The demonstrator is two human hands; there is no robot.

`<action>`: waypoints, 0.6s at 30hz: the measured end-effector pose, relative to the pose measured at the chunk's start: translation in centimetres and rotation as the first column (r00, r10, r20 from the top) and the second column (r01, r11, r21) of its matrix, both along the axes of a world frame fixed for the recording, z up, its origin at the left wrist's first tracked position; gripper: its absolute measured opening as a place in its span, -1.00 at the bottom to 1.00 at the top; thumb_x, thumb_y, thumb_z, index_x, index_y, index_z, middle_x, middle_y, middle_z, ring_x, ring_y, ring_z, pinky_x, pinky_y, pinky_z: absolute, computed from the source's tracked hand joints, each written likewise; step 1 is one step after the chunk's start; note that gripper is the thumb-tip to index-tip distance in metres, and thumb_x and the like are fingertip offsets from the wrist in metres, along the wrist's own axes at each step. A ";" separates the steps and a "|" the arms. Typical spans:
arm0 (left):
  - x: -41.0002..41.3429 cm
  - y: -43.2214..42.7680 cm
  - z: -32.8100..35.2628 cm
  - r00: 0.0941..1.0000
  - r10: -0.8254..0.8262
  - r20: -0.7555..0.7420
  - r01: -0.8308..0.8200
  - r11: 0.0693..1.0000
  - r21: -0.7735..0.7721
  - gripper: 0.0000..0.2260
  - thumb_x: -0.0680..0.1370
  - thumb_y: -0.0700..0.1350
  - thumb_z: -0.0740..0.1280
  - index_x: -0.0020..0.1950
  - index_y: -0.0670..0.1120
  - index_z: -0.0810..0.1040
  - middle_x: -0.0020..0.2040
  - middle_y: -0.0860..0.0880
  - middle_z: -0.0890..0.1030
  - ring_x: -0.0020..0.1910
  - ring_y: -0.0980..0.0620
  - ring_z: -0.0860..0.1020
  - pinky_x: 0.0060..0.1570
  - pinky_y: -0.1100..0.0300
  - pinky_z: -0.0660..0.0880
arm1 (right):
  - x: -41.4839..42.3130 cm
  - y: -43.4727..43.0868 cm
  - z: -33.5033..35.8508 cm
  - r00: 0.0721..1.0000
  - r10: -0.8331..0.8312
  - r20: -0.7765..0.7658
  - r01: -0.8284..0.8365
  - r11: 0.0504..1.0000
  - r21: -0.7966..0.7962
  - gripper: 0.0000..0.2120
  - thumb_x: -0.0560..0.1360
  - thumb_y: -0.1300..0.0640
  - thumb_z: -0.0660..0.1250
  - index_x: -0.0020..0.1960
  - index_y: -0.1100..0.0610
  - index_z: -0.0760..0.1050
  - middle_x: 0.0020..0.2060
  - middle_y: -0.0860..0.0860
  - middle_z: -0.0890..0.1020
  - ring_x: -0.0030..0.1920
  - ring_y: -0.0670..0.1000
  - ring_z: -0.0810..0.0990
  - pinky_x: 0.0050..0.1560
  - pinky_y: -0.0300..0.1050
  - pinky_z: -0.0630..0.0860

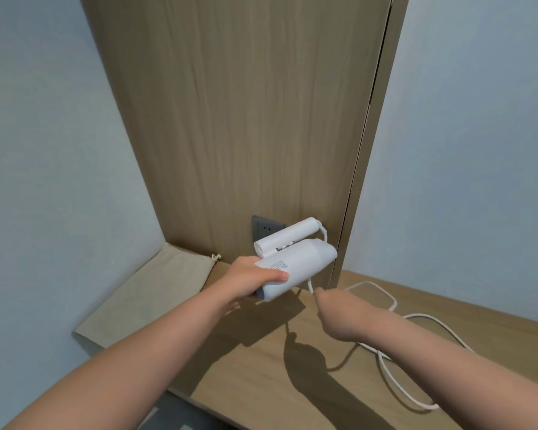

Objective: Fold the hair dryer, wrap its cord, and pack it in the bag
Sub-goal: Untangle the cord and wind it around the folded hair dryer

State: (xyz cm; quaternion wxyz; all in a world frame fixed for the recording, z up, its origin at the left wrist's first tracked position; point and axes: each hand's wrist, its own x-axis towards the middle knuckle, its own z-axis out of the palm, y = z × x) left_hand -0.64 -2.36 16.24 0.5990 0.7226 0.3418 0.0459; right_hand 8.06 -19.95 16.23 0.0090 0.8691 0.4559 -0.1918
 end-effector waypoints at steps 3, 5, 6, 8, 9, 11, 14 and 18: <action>-0.3 0.3 -1.1 0.997 -0.002 -0.082 0.016 0.985 0.172 -0.59 0.30 -0.02 0.55 0.10 -0.09 0.59 0.01 -0.06 0.64 -0.02 -0.02 0.62 -0.10 0.05 0.61 | -0.9 0.0 1.2 0.993 0.103 -0.061 -0.102 0.995 0.020 -0.85 0.53 0.19 0.16 -0.05 0.24 0.46 -0.13 0.13 0.57 -0.13 0.13 0.54 -0.21 -0.07 0.41; -0.6 0.2 -1.4 0.991 -0.022 -0.130 0.059 0.955 0.292 -0.59 0.29 0.01 0.55 0.07 -0.07 0.58 0.00 -0.04 0.62 -0.01 -0.02 0.60 -0.10 0.06 0.58 | -1.0 0.1 2.2 0.985 0.129 -0.114 -0.120 0.989 0.080 -0.81 0.53 0.14 0.19 -0.22 0.21 0.40 -0.33 0.07 0.46 -0.30 0.07 0.42 -0.33 -0.11 0.29; -0.6 0.0 -1.4 0.987 -0.043 -0.153 0.096 0.928 0.360 -0.58 0.28 0.03 0.55 0.06 -0.06 0.57 -0.01 -0.02 0.62 -0.02 -0.01 0.60 -0.13 0.09 0.57 | -0.9 0.1 2.8 0.980 0.147 -0.137 -0.134 0.986 0.099 -0.80 0.53 0.14 0.20 -0.24 0.18 0.39 -0.38 0.03 0.41 -0.34 0.04 0.38 -0.36 -0.13 0.26; -0.9 -0.5 -1.3 0.977 -0.090 -0.195 0.176 0.854 0.489 -0.57 0.27 0.05 0.54 0.08 -0.02 0.56 -0.02 0.03 0.61 -0.04 0.02 0.59 -0.15 0.14 0.55 | -0.6 -0.1 3.9 0.965 0.180 -0.188 -0.165 0.982 0.094 -0.86 0.53 0.17 0.20 -0.16 0.14 0.49 -0.41 -0.10 0.41 -0.37 -0.11 0.39 -0.38 -0.26 0.28; -1.0 -0.7 -1.3 0.972 -0.109 -0.207 0.205 0.823 0.530 -0.56 0.27 0.06 0.53 0.10 0.00 0.55 -0.03 0.05 0.60 -0.05 0.03 0.58 -0.16 0.14 0.55 | -0.5 -0.3 4.4 0.958 0.190 -0.213 -0.177 0.981 0.081 -0.85 0.53 0.20 0.18 -0.06 0.13 0.54 -0.39 -0.18 0.42 -0.36 -0.18 0.39 -0.38 -0.35 0.29; -1.2 -0.9 -1.2 0.966 -0.142 -0.218 0.244 0.784 0.571 -0.54 0.27 0.06 0.52 0.12 0.02 0.53 -0.04 0.07 0.59 -0.06 0.04 0.58 -0.17 0.15 0.55 | -0.2 -0.7 5.2 0.944 0.198 -0.265 -0.190 0.980 0.054 -0.77 0.52 0.25 0.16 0.08 0.13 0.55 -0.34 -0.20 0.44 -0.34 -0.19 0.40 -0.36 -0.39 0.30; -1.0 -1.1 -1.3 0.947 -0.214 -0.238 0.318 0.706 0.633 -0.49 0.25 0.08 0.52 0.16 0.03 0.52 0.04 0.05 0.60 -0.03 0.03 0.57 -0.12 0.13 0.55 | 0.4 -1.3 5.6 0.929 0.216 -0.301 -0.209 0.976 0.057 -0.78 0.50 0.24 0.21 0.06 0.10 0.57 -0.33 -0.15 0.51 -0.31 -0.16 0.46 -0.23 -0.27 0.40; -0.5 -1.4 -1.1 0.899 -0.294 -0.325 0.438 0.558 0.705 -0.44 0.29 0.08 0.52 0.25 0.03 0.47 0.09 0.00 0.52 0.06 -0.01 0.52 -0.11 0.18 0.41 | 1.1 -1.7 6.5 0.927 0.223 -0.300 -0.198 0.974 0.110 -0.83 0.51 0.10 0.30 -0.15 0.15 0.62 -0.40 -0.02 0.61 -0.42 -0.08 0.52 -0.24 -0.23 0.48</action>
